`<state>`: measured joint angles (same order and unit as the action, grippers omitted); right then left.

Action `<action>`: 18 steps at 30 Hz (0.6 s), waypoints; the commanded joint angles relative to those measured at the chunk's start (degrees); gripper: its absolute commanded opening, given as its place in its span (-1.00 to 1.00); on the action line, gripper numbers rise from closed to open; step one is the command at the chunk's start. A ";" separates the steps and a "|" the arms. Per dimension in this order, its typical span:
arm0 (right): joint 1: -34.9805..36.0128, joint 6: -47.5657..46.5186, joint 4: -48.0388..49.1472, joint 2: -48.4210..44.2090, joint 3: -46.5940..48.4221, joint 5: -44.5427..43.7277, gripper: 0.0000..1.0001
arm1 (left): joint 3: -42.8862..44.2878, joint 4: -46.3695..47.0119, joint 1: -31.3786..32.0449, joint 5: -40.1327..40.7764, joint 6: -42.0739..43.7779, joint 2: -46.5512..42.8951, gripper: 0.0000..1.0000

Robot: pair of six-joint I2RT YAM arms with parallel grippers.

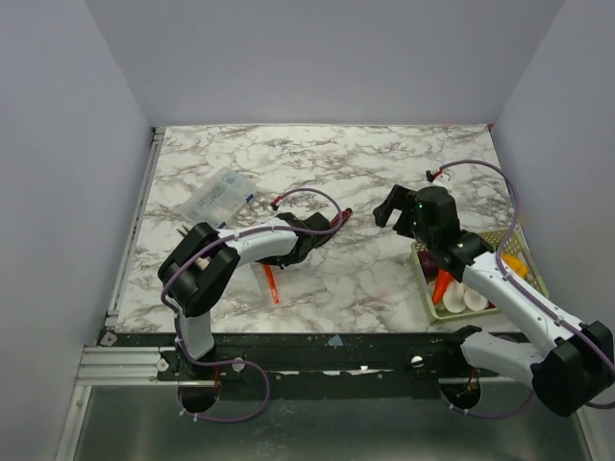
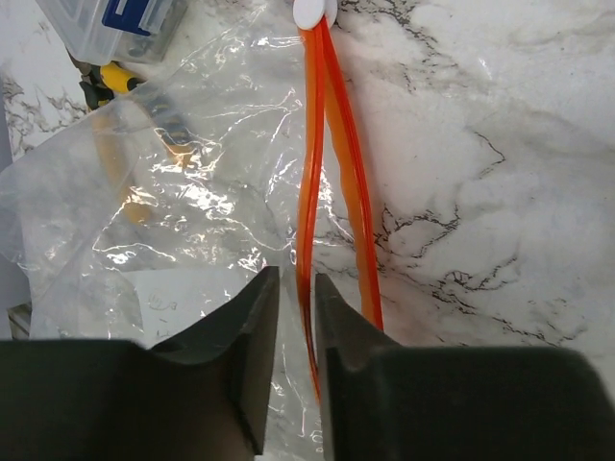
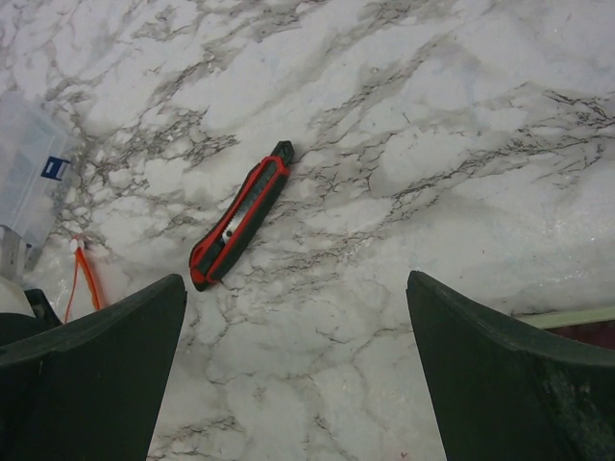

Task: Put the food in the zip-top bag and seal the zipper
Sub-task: Pick up the zipper food storage bag at the center of the board.

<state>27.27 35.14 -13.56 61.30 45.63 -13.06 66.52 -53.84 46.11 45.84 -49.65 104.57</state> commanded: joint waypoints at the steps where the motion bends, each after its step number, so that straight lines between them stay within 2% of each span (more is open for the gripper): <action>1: -0.14 0.25 -0.10 2.19 -0.89 0.21 1.00 | -1.00 1.37 -0.34 -0.83 0.95 -2.93 -0.73; 4: -0.08 -0.33 -0.14 3.37 -0.48 1.68 1.00 | -1.85 2.61 -0.36 -3.20 3.05 -6.49 -0.98; 5: -0.13 -0.73 -0.16 3.84 -0.38 2.60 1.00 | -2.11 2.95 -0.36 -4.37 3.87 -8.30 -1.00; 10: -0.08 -0.94 0.73 6.34 -0.53 10.95 1.00 | -4.38 8.11 -0.32 -11.67 11.92 -18.89 -1.00; 14: 0.20 1.46 11.36 7.35 -6.25 25.31 1.00 | -3.39 10.97 -0.36 -20.25 18.10 -25.40 -1.00; 18: 3.35 3.36 14.72 11.52 -5.60 31.59 0.99 | -2.04 12.42 -0.36 -26.99 21.28 -28.02 -1.00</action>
<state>28.03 36.45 -5.39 69.19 39.59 6.85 62.83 -45.12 45.82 29.19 -34.46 78.37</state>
